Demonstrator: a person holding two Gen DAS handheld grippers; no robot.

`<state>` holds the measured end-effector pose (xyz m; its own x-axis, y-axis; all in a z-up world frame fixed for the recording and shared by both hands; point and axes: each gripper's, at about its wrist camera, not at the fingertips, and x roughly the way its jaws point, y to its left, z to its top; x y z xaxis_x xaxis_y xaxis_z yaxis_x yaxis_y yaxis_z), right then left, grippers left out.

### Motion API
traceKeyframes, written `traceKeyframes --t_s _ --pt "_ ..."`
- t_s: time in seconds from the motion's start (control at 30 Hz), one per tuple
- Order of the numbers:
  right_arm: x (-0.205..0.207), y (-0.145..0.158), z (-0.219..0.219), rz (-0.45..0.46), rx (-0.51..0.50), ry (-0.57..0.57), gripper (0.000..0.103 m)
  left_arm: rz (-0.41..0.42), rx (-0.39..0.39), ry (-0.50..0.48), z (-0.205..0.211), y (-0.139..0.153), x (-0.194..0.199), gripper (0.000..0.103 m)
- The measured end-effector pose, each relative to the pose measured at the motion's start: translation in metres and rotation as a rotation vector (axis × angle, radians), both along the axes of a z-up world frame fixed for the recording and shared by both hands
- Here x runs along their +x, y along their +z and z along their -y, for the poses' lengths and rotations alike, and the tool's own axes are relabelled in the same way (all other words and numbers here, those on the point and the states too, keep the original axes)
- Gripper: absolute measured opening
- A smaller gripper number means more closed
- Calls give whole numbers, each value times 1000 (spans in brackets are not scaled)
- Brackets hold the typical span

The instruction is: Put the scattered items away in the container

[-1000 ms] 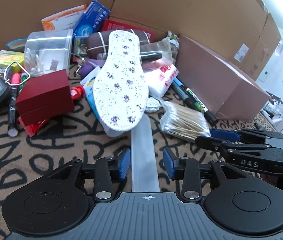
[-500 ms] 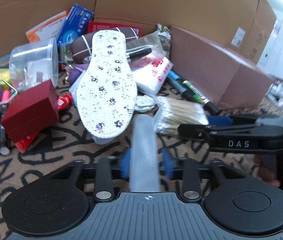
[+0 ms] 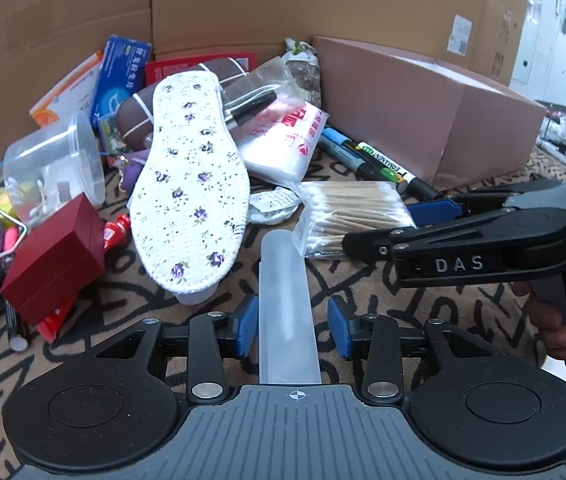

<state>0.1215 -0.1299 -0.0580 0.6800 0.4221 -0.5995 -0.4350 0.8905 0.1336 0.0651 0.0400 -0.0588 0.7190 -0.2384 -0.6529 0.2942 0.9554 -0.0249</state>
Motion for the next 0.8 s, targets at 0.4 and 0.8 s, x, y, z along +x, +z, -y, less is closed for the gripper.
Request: traceKeyframes --t_s 0.4,0.8 --pt "-13 3 0 55 -44 10 44 29 42 40 4 0 -5 26" --pt "-27 18 9 119 -26 13 32 63 -32 67 -6 21 -11 26"
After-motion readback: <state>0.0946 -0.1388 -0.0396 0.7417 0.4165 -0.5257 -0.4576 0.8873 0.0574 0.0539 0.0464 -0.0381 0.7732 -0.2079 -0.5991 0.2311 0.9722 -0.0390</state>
